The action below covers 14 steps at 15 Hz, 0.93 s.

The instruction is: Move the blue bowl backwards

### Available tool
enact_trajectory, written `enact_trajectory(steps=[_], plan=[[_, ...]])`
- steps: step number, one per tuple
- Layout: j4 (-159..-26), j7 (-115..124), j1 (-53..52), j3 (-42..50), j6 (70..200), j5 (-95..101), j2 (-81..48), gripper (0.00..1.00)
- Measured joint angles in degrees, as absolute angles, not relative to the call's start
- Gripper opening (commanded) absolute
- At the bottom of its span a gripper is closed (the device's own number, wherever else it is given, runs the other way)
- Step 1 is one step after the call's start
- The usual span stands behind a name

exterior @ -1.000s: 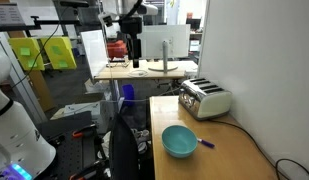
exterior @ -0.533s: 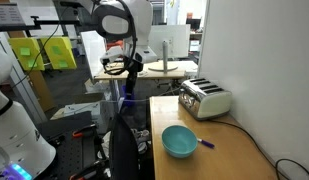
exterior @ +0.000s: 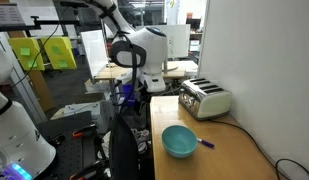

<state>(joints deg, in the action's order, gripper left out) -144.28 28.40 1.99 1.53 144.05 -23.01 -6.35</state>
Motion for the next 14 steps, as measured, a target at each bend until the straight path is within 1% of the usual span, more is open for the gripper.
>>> enact_trajectory(steps=[7, 14], plan=[[-133.8, 36.4, 3.4, 4.4, 149.1, -32.6, -21.9, 1.00], [-128.7, 38.5, 5.2, 4.9, 150.3, -38.1, -29.5, 1.00]])
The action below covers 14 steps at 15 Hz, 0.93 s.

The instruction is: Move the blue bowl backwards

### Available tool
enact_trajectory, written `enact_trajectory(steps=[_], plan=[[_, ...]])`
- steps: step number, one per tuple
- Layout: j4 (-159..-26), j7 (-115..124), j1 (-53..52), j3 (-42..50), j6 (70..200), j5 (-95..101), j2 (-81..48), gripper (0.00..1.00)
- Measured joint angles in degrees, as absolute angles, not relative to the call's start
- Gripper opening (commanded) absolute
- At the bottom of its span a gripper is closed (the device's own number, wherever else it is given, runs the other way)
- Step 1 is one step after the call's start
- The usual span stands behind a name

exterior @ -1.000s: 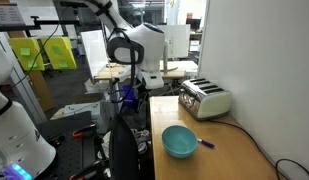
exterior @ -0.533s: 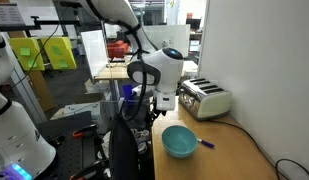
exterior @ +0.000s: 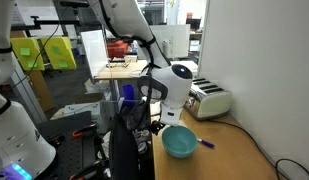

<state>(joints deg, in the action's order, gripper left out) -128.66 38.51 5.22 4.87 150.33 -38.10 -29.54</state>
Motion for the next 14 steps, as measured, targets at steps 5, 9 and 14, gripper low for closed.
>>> enact_trajectory(steps=[5, 9, 14], plan=[[-127.0, 38.5, 6.2, 5.0, 150.3, -38.8, -32.6, 1.00], [-125.3, 38.5, 6.3, 5.0, 150.3, -39.0, -34.9, 1.00], [-123.2, 38.5, 6.4, 5.5, 150.3, -39.0, -37.6, 0.68]])
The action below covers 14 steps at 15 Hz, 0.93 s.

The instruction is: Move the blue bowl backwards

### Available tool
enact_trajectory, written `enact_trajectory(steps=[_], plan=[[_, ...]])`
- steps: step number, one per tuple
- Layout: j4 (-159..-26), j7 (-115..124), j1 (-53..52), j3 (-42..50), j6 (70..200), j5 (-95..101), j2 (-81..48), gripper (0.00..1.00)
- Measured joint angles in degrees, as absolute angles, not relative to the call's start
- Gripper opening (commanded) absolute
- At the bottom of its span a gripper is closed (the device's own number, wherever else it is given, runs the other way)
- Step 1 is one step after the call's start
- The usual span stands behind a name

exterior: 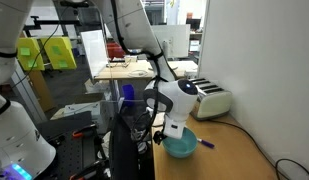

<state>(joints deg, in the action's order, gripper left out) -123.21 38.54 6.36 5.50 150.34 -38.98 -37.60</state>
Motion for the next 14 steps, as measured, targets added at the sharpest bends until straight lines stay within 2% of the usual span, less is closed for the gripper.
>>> enact_trajectory(steps=[8, 10, 14], plan=[[-122.1, 38.6, 6.8, 5.6, 150.3, -39.1, -39.5, 0.05], [-122.0, 38.6, 6.8, 5.6, 150.3, -39.1, -39.7, 0.00], [-121.9, 38.6, 6.8, 5.9, 150.3, -39.1, -39.0, 0.02]])
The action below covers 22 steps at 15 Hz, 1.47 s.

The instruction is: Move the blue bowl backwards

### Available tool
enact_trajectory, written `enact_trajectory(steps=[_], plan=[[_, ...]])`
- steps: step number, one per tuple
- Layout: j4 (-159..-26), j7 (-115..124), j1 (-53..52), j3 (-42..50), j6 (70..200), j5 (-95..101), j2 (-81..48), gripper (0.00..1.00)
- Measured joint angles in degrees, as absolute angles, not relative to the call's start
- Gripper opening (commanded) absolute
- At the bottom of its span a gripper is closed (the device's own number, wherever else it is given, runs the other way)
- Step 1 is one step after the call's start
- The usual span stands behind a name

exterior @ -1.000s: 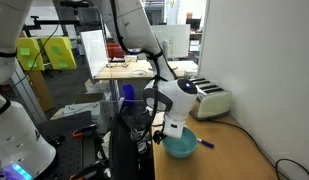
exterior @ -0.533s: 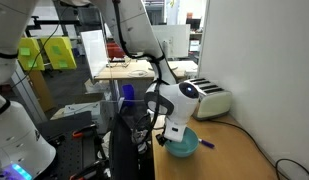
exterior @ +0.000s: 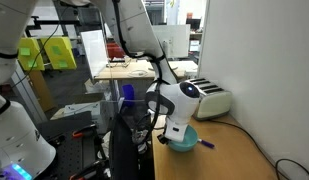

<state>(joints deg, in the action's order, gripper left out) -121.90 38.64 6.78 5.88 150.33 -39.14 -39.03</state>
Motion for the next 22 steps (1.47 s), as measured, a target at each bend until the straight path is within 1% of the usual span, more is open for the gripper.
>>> enact_trajectory(steps=[3, 4, 13, 22], plan=[[-122.0, 38.6, 6.8, 6.7, 150.3, -39.1, -38.0, 0.00], [-122.1, 38.7, 6.8, 7.2, 150.3, -39.1, -37.5, 0.01], [-123.9, 39.4, 9.9, 10.7, 150.5, -42.5, -35.2, 0.01], [-119.2, 39.8, 14.1, 10.8, 150.3, -47.8, -36.1, 0.01]])
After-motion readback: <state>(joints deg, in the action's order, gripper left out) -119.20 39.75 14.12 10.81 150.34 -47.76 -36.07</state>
